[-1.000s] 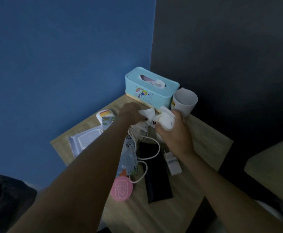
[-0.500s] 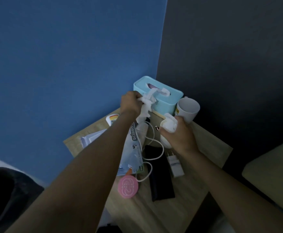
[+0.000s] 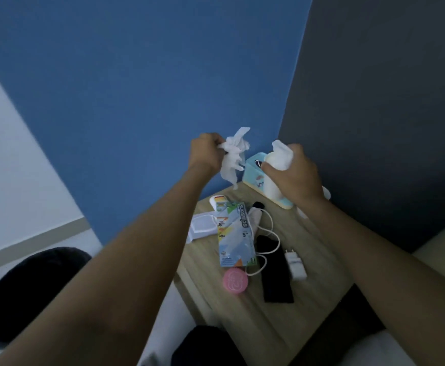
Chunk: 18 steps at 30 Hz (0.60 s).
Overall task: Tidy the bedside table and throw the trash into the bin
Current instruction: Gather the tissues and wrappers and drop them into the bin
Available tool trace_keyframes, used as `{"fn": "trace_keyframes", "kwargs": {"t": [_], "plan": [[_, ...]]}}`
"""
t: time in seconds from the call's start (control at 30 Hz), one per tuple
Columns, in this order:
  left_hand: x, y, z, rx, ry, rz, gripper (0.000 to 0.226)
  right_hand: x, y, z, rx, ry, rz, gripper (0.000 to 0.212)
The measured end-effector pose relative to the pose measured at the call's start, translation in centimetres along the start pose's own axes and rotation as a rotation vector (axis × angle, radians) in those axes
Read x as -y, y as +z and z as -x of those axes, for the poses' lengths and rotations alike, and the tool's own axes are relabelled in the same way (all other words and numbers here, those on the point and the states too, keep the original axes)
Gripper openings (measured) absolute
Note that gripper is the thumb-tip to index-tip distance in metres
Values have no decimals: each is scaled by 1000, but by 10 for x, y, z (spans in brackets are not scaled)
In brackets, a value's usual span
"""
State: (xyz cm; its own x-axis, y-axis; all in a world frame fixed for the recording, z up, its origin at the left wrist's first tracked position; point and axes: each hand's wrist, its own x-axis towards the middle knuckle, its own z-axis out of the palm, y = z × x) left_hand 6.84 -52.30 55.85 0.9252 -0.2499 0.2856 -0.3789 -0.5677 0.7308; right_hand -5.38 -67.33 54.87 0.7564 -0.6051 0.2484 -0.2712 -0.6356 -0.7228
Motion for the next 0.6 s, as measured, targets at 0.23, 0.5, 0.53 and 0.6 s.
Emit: {"fn": "trace_keyframes", "kwargs": {"t": [0.23,0.5,0.53,0.6], "plan": [[86,-96,81,133,-108,-154,28,73,66,90,292,-121,173,61],[229,-197,199,14,-391,-147,19,147,205,204,675,-302,222,56],[248,-208,211,-26,-435,-145,18,153,223,216,712,-311,217,57],[288,-227,228,-112,-548,-138,15,163,260,233,775,-307,191,58]]}}
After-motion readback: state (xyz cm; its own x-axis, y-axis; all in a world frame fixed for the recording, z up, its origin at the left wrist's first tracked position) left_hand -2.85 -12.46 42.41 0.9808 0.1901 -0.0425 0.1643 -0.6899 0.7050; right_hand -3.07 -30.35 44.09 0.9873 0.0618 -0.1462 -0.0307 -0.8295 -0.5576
